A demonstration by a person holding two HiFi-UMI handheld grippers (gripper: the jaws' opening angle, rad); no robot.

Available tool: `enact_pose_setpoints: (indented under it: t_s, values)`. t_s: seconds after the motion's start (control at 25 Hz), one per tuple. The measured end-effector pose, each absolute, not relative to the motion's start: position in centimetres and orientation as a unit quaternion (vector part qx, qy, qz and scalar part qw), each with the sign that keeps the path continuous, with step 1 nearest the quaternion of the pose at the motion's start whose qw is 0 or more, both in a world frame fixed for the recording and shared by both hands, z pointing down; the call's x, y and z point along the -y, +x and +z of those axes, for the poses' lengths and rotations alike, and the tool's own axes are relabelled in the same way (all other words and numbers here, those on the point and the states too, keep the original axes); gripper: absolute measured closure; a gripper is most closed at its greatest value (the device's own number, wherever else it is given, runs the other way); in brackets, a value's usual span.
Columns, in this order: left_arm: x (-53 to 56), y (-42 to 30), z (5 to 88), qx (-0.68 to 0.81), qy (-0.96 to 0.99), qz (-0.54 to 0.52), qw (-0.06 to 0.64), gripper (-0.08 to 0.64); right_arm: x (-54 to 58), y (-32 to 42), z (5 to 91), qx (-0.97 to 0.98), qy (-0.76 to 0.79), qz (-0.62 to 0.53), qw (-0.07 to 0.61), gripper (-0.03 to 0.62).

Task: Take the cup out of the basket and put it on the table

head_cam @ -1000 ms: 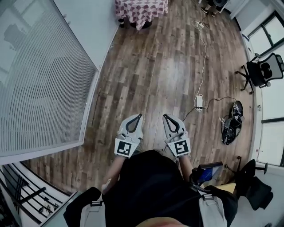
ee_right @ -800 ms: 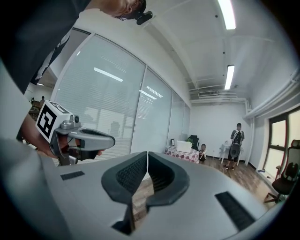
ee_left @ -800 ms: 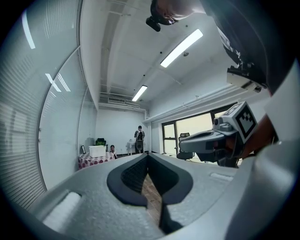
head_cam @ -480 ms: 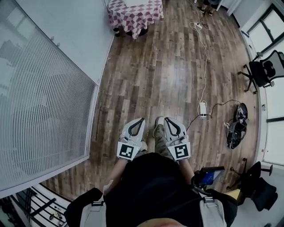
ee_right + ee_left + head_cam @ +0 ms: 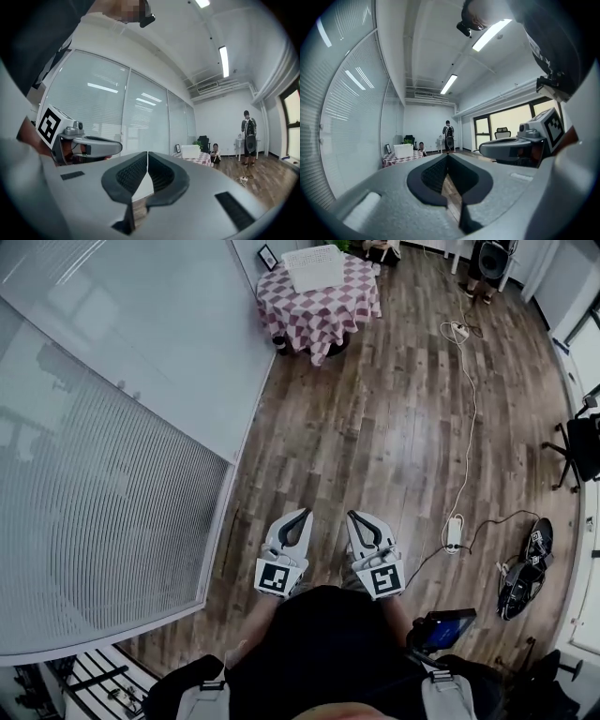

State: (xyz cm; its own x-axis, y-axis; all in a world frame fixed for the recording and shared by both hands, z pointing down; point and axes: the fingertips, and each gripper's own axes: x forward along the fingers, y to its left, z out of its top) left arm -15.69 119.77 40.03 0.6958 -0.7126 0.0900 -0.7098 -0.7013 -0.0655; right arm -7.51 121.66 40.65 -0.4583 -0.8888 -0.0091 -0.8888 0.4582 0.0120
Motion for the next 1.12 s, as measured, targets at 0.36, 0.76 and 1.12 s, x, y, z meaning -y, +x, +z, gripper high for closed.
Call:
enact_pose_setpoints:
  t_s: [0.36,0.76,1.12]
  values:
    - [-110.3,-9.8,41.0,-0.386,-0.918,-0.088,0.020,0.555,-110.9,1.1,41.5,-0.846,-0.534,0.003,-0.009,0.578]
    - [-93.3,-4.6,43.1,-0.356,-0.932,-0.064,-0.003,0.555,-95.5,4.3,41.4,-0.839,-0.543,-0.003,-0.035,0.578]
    - [-75.7,-2.5,42.0,-0.315,-0.949,-0.020,0.009,0.555,-79.6,4.7,40.1,-0.823,-0.565,0.020,-0.052,0.578]
